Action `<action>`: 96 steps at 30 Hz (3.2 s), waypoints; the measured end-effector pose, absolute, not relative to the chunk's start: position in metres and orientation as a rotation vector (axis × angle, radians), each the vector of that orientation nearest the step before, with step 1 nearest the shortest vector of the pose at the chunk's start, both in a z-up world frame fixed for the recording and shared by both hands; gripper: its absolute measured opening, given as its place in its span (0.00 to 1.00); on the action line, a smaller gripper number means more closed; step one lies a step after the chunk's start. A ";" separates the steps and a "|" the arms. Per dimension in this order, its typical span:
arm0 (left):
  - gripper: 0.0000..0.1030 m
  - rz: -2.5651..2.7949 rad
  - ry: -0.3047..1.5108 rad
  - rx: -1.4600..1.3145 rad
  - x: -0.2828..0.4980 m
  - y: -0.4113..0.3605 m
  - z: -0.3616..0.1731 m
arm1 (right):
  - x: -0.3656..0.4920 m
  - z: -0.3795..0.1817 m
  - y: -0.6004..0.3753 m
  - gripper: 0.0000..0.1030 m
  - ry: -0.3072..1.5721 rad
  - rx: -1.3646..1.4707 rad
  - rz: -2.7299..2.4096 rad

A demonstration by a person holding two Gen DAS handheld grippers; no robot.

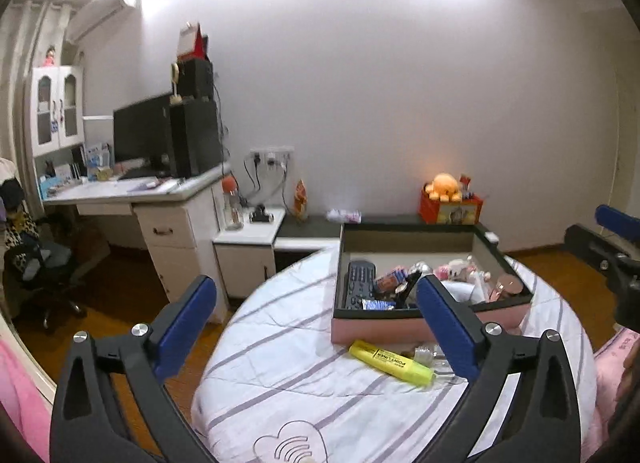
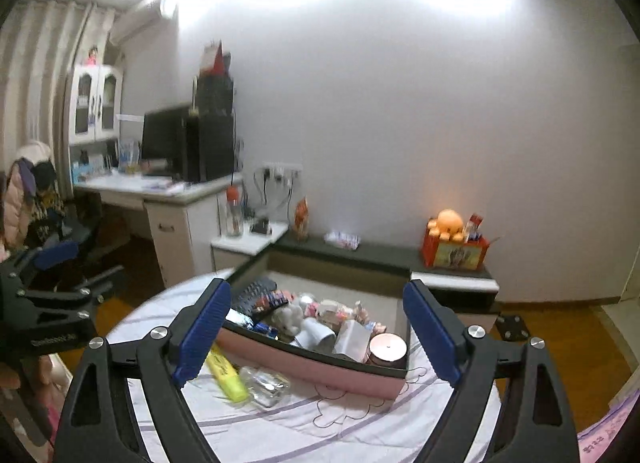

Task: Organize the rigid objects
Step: 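Withdraw both tools from the box back toward the highlighter and jar, then grasp the yellow highlighter with the left tool while the right tool grasps the glass jar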

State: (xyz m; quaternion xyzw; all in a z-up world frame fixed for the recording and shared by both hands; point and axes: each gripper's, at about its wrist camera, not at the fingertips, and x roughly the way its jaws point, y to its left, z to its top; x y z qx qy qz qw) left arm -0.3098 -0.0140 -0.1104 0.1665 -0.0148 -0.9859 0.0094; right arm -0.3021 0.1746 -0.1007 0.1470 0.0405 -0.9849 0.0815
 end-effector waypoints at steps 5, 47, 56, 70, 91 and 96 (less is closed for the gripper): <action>1.00 -3.094 -0.078 0.408 -0.273 -0.014 -0.094 | -0.256 -0.091 0.174 1.00 0.122 0.310 -2.992; 1.00 -3.212 0.052 0.706 -0.275 -0.010 -0.133 | -0.223 -0.120 0.183 1.00 0.011 0.321 -3.145; 1.00 -3.063 0.017 1.187 -0.342 0.015 -0.209 | -0.270 -0.162 0.200 1.00 -0.046 0.575 -3.089; 1.00 -2.894 -0.050 1.435 -0.403 0.051 -0.253 | -0.317 -0.204 0.238 1.00 -0.159 0.769 -3.016; 1.00 -2.732 0.019 1.468 -0.427 -0.001 -0.252 | -0.337 -0.215 0.210 1.00 -0.101 0.908 -2.897; 0.99 -2.720 0.052 1.485 -0.446 -0.004 -0.251 | -0.339 -0.216 0.205 1.00 -0.080 0.947 -2.890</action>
